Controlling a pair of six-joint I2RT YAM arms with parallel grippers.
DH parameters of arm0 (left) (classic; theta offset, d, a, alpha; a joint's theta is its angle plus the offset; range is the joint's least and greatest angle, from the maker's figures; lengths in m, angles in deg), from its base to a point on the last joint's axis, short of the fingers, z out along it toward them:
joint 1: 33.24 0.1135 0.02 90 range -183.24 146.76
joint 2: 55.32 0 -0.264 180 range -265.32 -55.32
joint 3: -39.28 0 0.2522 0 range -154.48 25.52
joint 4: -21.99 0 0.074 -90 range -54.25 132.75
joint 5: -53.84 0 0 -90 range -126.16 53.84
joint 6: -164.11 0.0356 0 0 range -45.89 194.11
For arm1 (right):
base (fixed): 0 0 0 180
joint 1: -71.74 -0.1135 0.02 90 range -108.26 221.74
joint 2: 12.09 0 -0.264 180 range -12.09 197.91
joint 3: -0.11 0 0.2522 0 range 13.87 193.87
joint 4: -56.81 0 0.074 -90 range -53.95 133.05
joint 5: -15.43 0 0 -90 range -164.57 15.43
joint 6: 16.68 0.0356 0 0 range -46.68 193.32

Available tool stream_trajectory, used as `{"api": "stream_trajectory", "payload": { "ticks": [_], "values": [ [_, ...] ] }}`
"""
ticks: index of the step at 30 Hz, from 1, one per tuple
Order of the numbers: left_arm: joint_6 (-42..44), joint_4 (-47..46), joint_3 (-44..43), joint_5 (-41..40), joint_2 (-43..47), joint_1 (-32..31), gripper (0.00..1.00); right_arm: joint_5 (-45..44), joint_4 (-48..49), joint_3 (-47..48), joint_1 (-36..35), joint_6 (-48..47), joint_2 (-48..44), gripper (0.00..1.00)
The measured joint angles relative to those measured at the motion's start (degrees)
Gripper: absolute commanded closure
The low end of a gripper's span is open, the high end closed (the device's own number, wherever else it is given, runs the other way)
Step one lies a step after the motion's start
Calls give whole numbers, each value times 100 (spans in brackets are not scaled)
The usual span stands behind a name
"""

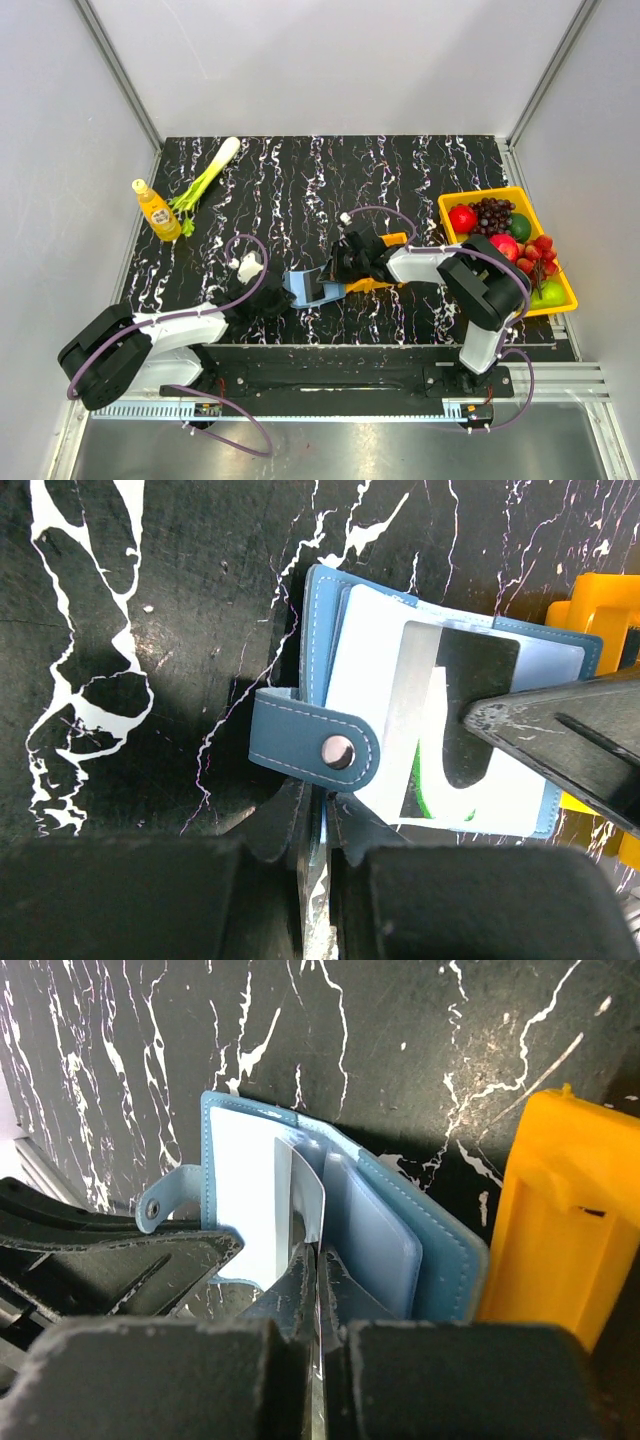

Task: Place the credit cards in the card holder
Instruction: Insert the credit card into the card holder.

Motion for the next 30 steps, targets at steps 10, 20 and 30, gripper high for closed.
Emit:
{"api": "stream_trajectory", "payload": {
  "ticks": [10,20,30],
  "values": [
    [-103,-107,111,-28,138,2,64,223,708,-214,11,518,249,95],
    [-136,98,127,-232,365,0,67,-57,197,28,-35,415,216,67],
    [-94,192,133,-376,236,2,98,-306,-378,153,-37,35,79,69]
  ]
}}
